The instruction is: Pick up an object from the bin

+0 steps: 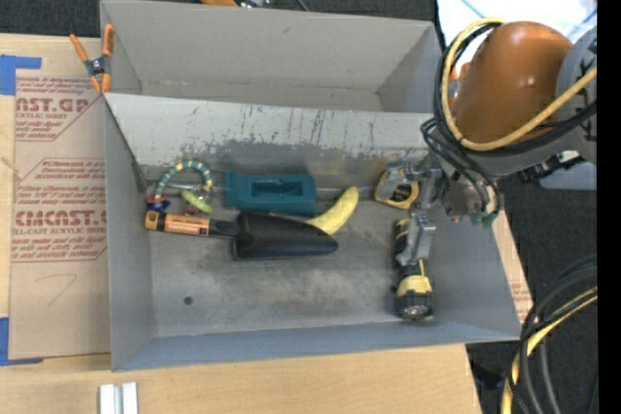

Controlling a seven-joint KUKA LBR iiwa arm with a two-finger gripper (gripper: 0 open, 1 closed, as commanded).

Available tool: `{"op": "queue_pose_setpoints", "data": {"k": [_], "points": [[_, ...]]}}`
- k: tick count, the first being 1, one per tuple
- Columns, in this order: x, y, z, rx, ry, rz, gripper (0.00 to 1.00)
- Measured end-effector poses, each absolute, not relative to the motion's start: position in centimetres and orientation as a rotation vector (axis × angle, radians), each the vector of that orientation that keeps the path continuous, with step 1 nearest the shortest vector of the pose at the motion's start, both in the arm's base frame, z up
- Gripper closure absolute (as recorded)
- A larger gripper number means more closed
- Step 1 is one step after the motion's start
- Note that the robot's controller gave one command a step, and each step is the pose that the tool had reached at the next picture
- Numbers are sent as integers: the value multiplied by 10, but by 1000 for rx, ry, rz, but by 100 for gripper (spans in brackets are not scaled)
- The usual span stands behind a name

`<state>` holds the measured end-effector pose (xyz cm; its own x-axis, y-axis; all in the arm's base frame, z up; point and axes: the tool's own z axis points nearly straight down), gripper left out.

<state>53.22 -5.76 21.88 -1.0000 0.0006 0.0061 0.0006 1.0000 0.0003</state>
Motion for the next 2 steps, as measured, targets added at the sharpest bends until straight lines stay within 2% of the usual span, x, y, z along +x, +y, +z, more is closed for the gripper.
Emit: {"op": "queue_pose_setpoints", "data": {"k": [1, 2], "points": [[534, -57, 223, 2, -3144, 1, 0], [563, -40, 129, 398, -3120, 1, 0]]}}
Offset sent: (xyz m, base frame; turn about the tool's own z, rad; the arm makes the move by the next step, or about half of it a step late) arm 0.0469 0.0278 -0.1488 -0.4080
